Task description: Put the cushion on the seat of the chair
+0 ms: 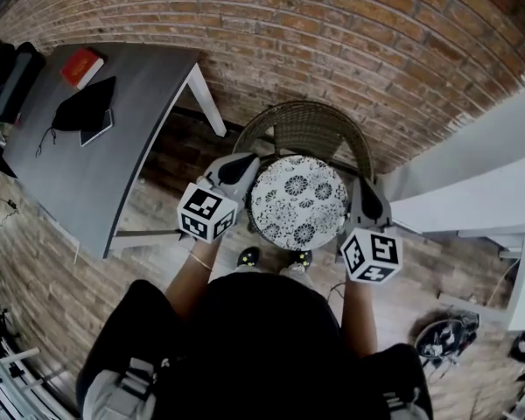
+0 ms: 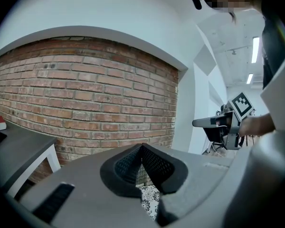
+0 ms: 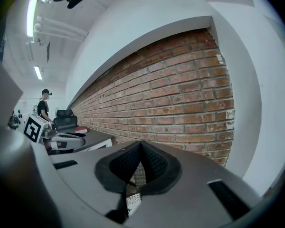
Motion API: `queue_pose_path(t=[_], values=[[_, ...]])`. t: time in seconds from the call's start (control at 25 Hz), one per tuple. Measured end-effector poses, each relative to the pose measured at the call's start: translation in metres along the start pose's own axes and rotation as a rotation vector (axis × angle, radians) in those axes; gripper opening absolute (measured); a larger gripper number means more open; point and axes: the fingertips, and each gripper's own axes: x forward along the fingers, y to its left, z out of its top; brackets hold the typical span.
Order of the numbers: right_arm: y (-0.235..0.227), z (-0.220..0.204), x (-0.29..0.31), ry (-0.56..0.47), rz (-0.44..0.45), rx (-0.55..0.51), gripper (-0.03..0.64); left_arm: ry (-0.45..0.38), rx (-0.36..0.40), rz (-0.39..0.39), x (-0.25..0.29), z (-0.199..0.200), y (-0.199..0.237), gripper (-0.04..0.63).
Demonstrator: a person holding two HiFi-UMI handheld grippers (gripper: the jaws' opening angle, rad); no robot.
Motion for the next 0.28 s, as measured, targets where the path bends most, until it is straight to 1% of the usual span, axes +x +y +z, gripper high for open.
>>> queue_pose_path(t=[0.28], values=[[-0.0003, 0.0001, -0.0041, -0.007, 0.008, -0.005, -0.003, 0.001, -0.003, 0.002, -0.0013, -0.0012, -0.0047, 0.005]])
